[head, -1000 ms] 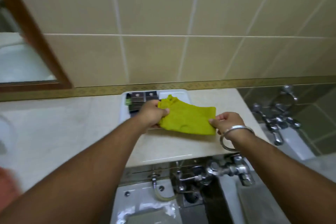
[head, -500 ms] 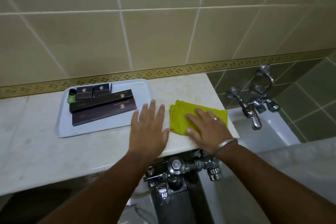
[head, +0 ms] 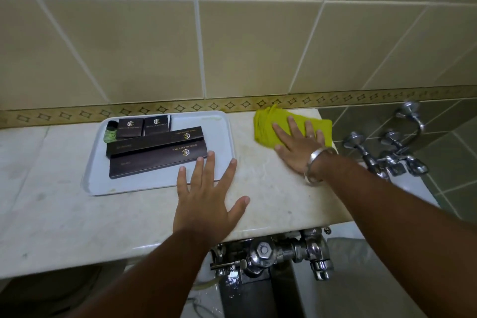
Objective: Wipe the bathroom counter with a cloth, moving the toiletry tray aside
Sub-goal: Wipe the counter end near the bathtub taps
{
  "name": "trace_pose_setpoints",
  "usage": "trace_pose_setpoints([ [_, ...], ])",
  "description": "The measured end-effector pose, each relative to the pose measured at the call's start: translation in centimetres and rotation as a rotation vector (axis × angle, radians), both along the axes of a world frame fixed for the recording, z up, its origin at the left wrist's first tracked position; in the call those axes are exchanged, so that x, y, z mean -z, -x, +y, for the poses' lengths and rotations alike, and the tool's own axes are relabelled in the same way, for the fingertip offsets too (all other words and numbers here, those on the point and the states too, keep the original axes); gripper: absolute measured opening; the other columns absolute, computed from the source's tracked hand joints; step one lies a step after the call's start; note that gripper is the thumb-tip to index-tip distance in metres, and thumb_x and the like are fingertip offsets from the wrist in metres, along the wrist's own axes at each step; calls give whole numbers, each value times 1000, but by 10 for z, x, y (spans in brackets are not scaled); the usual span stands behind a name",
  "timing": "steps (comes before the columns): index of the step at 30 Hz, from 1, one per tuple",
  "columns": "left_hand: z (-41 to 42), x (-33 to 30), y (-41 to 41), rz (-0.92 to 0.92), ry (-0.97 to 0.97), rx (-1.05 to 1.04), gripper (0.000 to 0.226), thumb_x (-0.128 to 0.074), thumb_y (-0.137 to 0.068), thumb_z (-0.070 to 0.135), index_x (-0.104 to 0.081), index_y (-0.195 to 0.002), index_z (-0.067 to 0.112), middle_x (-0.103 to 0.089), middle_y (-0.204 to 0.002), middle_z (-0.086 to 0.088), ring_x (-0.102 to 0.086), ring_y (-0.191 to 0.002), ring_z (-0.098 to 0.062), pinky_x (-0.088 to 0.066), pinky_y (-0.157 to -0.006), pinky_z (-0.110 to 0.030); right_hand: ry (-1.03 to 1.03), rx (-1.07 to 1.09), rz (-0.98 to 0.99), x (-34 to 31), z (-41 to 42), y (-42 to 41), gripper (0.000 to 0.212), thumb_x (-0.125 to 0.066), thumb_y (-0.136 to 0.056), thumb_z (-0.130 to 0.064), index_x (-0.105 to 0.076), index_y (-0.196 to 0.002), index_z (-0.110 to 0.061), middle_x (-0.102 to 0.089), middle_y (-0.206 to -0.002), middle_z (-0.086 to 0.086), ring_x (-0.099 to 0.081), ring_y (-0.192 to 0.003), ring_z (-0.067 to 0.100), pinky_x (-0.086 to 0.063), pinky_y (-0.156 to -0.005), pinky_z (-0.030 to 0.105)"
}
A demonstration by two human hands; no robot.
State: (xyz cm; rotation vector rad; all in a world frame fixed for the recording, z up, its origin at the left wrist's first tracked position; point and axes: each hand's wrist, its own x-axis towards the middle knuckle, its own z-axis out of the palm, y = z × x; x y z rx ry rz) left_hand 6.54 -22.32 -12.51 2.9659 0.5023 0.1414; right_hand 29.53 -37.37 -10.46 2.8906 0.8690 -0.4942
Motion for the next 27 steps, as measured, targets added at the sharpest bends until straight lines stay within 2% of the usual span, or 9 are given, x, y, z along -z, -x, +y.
trace_pose_setpoints([
  [3,0,-2,0,-1,8,3,77,-24,-90,75,-14,-157,37,-9,-164,-13,-13,-150,-33,-7,-117,-60,-63,-147,-6,7,-57,76,59,-12,-88,-64,17,-139,-57,21,-159,-8,11,-145,40,1,-112,61],
  [6,1,-3,-2,-21,6,15,77,-30,-90,73,-22,-156,34,-18,-162,-16,-22,-148,-36,-11,-116,-62,-66,-185,47,2,-101,126,57,-4,-85,-69,14,-139,-61,22,-157,-14,9,-146,39,0,-111,60],
  [9,0,-2,-2,-13,14,18,78,-33,-88,73,-26,-155,33,-21,-161,-17,-25,-146,-37,-14,-115,-62,-37,-117,25,-2,-83,98,56,-8,-86,-67,16,-136,-63,24,-157,-14,15,-146,35,3,-112,58],
  [14,-1,-3,-2,-6,31,5,79,-35,-87,73,-25,-155,34,-21,-161,-17,-26,-146,-36,-16,-114,-62,-54,33,18,-1,14,11,55,-17,-92,-61,8,-141,-57,17,-160,-9,14,-146,37,6,-114,59],
  [17,-1,-7,-2,12,38,1,80,-34,-88,73,-23,-156,33,-20,-162,-16,-25,-147,-36,-15,-115,-61,-14,19,29,-1,38,5,55,-18,-93,-58,6,-142,-56,17,-161,-7,15,-145,38,6,-114,60],
  [19,-2,-8,-1,28,46,2,81,-32,-88,74,-22,-156,31,-19,-162,-16,-24,-147,-36,-14,-115,-62,-9,-81,30,-1,22,28,54,-16,-93,-57,11,-140,-57,19,-160,-7,16,-145,38,7,-114,59],
  [22,-1,-10,-1,29,58,18,85,-32,-86,78,-23,-156,30,-17,-163,-16,-24,-147,-36,-15,-115,-62,-117,-212,28,4,-30,94,54,-10,-90,-60,16,-138,-61,24,-157,-11,16,-145,37,7,-112,60],
  [25,1,-10,-2,40,39,31,100,-26,-78,91,-25,-156,28,-17,-163,-17,-23,-147,-37,-11,-116,-61,-87,-184,30,2,-68,126,55,-9,-87,-64,11,-138,-63,20,-155,-14,7,-146,39,-2,-111,62],
  [27,0,-11,-1,45,34,32,101,-24,-77,92,-24,-156,29,-16,-163,-17,-23,-147,-37,-11,-116,-61,-47,-128,33,1,-66,105,54,-9,-86,-65,17,-134,-65,22,-156,-14,11,-146,36,1,-112,60],
])
